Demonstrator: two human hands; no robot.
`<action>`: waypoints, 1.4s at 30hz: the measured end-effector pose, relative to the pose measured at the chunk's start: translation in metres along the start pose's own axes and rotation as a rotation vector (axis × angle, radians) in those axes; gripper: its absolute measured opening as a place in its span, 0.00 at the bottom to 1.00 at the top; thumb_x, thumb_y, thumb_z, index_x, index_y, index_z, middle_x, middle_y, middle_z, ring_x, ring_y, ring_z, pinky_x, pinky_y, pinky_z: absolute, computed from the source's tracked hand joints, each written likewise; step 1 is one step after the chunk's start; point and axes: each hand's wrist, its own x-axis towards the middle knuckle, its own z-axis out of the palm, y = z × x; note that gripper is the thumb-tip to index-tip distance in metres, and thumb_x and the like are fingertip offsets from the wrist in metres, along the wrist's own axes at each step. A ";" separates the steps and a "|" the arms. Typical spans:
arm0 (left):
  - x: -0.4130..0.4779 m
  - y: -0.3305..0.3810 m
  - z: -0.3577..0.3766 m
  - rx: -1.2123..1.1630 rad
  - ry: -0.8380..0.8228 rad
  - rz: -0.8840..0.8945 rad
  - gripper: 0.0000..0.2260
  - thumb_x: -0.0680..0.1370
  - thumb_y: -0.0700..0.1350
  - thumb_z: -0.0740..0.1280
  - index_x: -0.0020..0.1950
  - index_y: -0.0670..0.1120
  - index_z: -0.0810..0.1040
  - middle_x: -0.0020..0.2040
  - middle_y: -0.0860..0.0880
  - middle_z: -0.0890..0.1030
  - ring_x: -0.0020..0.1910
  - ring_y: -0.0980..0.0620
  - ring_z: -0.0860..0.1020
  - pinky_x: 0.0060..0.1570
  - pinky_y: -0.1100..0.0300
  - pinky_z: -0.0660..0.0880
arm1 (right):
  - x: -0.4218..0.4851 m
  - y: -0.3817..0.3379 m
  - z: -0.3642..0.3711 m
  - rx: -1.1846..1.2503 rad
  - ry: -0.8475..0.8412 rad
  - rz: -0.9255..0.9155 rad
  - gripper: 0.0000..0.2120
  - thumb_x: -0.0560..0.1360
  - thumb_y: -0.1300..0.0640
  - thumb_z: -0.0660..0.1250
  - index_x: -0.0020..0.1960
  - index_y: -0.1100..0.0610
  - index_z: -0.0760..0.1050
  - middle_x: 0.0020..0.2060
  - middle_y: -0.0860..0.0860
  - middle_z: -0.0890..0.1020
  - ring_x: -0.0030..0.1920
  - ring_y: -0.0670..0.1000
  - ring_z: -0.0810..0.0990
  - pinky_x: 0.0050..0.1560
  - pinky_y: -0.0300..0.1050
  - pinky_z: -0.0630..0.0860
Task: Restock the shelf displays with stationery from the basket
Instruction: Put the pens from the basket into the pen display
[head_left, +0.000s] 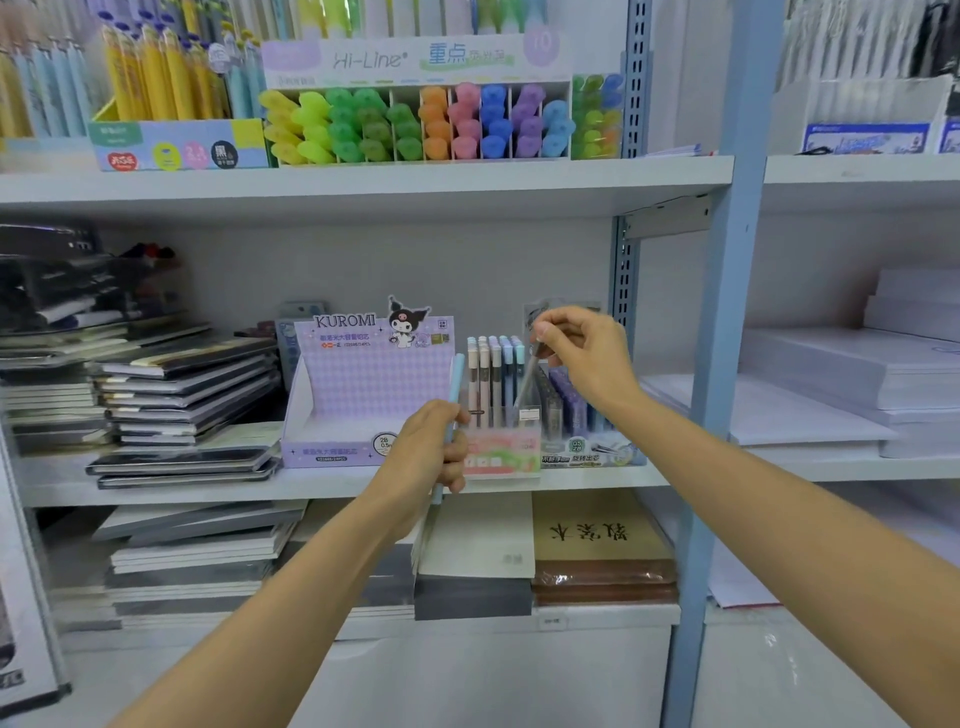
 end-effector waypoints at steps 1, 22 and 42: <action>0.001 -0.001 -0.001 -0.004 -0.007 -0.004 0.07 0.82 0.43 0.54 0.49 0.44 0.70 0.25 0.54 0.63 0.22 0.57 0.59 0.26 0.61 0.66 | 0.000 0.002 0.002 -0.025 -0.020 -0.006 0.05 0.78 0.62 0.66 0.49 0.57 0.81 0.38 0.49 0.84 0.36 0.43 0.82 0.41 0.36 0.80; 0.011 -0.015 -0.009 -0.002 0.011 0.066 0.04 0.83 0.44 0.60 0.52 0.45 0.72 0.29 0.52 0.70 0.25 0.57 0.65 0.24 0.67 0.64 | 0.001 -0.002 0.018 -0.135 -0.095 -0.042 0.05 0.75 0.58 0.70 0.47 0.58 0.76 0.42 0.50 0.81 0.42 0.50 0.80 0.44 0.42 0.78; 0.005 -0.002 -0.004 -0.030 0.038 0.093 0.11 0.75 0.35 0.71 0.56 0.37 0.79 0.36 0.46 0.80 0.31 0.55 0.77 0.33 0.65 0.75 | -0.021 -0.019 -0.002 0.368 -0.274 0.083 0.04 0.75 0.65 0.69 0.49 0.65 0.78 0.35 0.53 0.83 0.33 0.49 0.82 0.36 0.38 0.80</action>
